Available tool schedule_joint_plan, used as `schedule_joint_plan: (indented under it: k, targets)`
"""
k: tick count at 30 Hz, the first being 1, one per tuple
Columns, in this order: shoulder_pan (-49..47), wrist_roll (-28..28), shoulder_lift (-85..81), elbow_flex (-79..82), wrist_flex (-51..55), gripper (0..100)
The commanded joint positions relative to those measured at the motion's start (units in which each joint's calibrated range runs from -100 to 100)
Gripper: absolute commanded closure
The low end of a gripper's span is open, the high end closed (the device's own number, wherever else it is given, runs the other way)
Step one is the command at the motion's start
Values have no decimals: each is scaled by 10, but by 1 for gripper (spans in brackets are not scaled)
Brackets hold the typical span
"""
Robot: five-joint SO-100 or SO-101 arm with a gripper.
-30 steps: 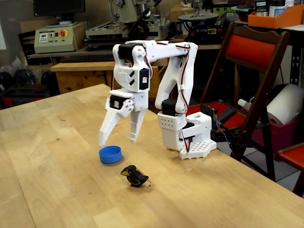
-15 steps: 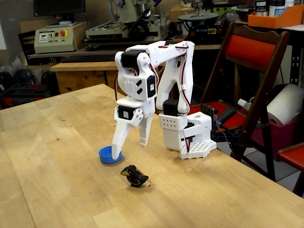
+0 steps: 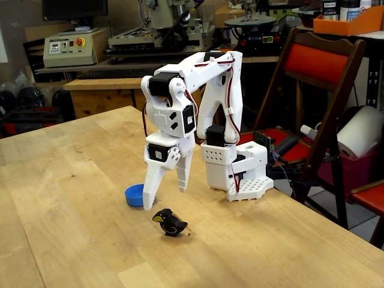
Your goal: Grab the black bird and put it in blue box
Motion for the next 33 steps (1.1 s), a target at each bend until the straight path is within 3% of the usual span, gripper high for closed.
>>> schedule_joint_plan:
  k: [1, 19, 25, 33]
  targets:
    - [-2, -3, -2, -28, 0, 58]
    - [52, -3, 17, -28, -6, 58]
    - [48, -3, -56, -3, -4, 58]
    - [48, -3, -180, 148, -13, 58]
